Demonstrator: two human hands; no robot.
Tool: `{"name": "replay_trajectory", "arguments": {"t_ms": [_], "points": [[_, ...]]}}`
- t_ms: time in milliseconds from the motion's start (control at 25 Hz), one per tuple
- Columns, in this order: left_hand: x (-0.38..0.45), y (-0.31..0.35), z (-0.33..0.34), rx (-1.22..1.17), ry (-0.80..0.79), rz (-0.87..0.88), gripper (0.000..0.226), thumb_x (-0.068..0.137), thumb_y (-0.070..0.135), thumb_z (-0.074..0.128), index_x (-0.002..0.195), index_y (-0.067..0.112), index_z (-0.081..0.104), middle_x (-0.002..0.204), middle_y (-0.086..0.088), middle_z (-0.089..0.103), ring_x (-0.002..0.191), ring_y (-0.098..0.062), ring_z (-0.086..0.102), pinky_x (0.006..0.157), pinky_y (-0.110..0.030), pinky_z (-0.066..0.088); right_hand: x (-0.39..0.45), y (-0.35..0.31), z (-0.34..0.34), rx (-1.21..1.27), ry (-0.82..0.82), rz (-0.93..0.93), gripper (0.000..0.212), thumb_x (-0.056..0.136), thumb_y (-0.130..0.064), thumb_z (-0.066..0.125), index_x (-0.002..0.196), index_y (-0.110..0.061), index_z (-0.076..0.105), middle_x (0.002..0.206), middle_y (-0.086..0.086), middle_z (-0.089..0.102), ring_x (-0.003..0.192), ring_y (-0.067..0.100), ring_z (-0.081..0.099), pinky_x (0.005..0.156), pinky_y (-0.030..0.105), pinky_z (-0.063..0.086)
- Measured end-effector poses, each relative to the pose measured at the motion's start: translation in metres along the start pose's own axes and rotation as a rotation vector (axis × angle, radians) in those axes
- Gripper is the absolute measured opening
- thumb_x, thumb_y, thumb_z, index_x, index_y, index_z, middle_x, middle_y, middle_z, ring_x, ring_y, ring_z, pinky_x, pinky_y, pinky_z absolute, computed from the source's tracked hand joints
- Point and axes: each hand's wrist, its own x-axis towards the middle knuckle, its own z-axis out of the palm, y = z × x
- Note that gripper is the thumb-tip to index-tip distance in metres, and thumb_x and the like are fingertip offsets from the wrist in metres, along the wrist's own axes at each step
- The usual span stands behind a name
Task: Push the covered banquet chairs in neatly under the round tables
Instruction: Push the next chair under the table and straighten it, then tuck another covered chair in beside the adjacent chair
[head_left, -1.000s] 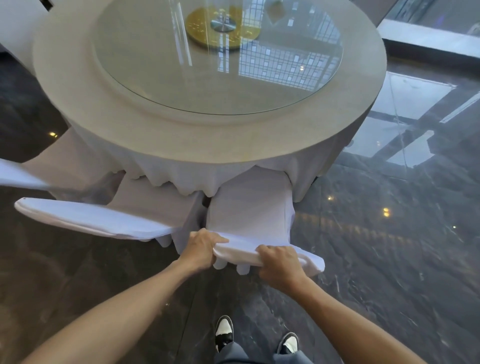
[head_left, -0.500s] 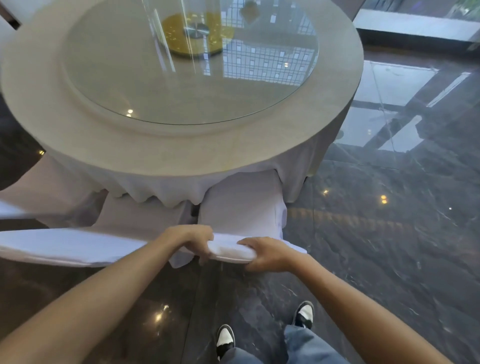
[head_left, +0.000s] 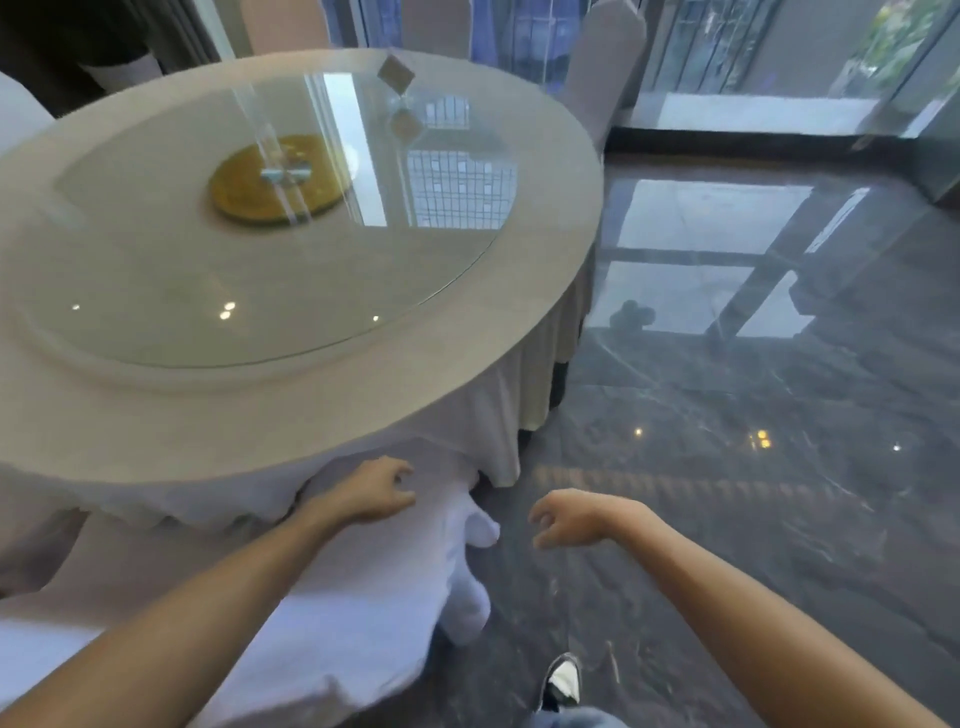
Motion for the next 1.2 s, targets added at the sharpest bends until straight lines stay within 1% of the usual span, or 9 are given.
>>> {"name": "replay_trajectory", "arguments": {"t_ms": [80,240,320,440,600,800,960,1120,1200], "points": [[0.027,0.058,0.006,-0.046,0.053,0.001,0.054,0.093,0.034,0.063,0.140,0.011,0.052,0.142,-0.007,0.054,0.127,-0.021,0.054,0.105,-0.035,0.043,-0.007,0.059,-0.044,-0.076,0.052,0.047,0.045,0.088,-0.039,0.061,0.128,-0.017,0.060,0.130,0.005,0.060,0.116,0.026,0.056,0.097,0.036,0.046],[0.088,0.169,-0.007,-0.192,0.337,0.018,0.035,0.092,0.032,0.060,0.125,0.023,0.066,0.127,0.000,0.067,0.116,-0.019,0.063,0.098,-0.037,0.050,-0.019,0.152,-0.135,-0.070,0.236,0.103,0.040,0.090,-0.039,0.054,0.122,-0.016,0.062,0.126,0.009,0.062,0.112,0.029,0.058,0.093,0.039,0.048],[0.127,0.227,-0.021,-0.157,0.385,0.030,0.040,0.091,0.038,0.057,0.129,0.024,0.064,0.129,0.000,0.066,0.118,-0.022,0.061,0.098,-0.037,0.049,-0.013,0.199,-0.183,-0.085,0.338,0.109,0.044,0.093,-0.042,0.051,0.126,-0.014,0.059,0.129,0.009,0.061,0.116,0.030,0.056,0.096,0.042,0.047],[0.186,0.300,-0.047,-0.017,0.337,0.065,0.057,0.091,0.047,0.055,0.142,0.022,0.051,0.141,-0.002,0.057,0.127,-0.024,0.054,0.104,-0.038,0.044,0.003,0.251,-0.247,-0.176,0.434,0.102,0.054,0.093,-0.051,0.048,0.135,-0.016,0.052,0.138,0.009,0.053,0.127,0.030,0.047,0.105,0.046,0.040],[0.321,0.383,-0.094,0.130,0.304,0.080,0.061,0.086,0.051,0.055,0.139,0.021,0.048,0.138,-0.005,0.056,0.127,-0.027,0.052,0.102,-0.042,0.041,0.047,0.326,-0.341,-0.221,0.494,0.119,0.069,0.094,-0.053,0.047,0.152,-0.024,0.025,0.159,0.009,0.023,0.147,0.032,0.015,0.118,0.052,0.018],[0.485,0.480,-0.172,0.246,0.140,0.072,0.081,0.082,0.063,0.053,0.150,0.023,0.032,0.150,-0.008,0.040,0.139,-0.032,0.035,0.110,-0.054,0.031,0.095,0.427,-0.491,-0.257,0.368,0.219,0.078,0.094,-0.056,0.047,0.156,-0.028,0.009,0.164,0.010,0.003,0.149,0.033,0.000,0.118,0.058,0.008],[0.590,0.551,-0.245,0.300,0.158,0.114,0.085,0.083,0.065,0.051,0.152,0.023,0.028,0.154,-0.009,0.034,0.142,-0.034,0.030,0.113,-0.055,0.026,0.132,0.494,-0.618,-0.215,0.388,0.229,0.077,0.093,-0.058,0.046,0.155,-0.028,0.014,0.163,0.008,0.011,0.149,0.032,0.008,0.118,0.058,0.011],[0.712,0.616,-0.313,0.235,0.188,0.145,0.064,0.078,0.064,0.050,0.126,0.022,0.053,0.135,-0.004,0.058,0.125,-0.028,0.052,0.102,-0.047,0.042,0.188,0.562,-0.732,-0.192,0.418,0.201,0.068,0.091,-0.058,0.049,0.148,-0.024,0.034,0.151,0.006,0.038,0.138,0.030,0.035,0.111,0.053,0.030],[0.777,0.647,-0.343,0.201,0.191,0.124,0.063,0.077,0.064,0.051,0.124,0.022,0.056,0.132,-0.002,0.060,0.121,-0.026,0.056,0.099,-0.045,0.044,0.230,0.604,-0.789,-0.170,0.390,0.184,0.066,0.090,-0.057,0.051,0.144,-0.021,0.040,0.146,0.006,0.045,0.133,0.030,0.042,0.107,0.051,0.037]]}}
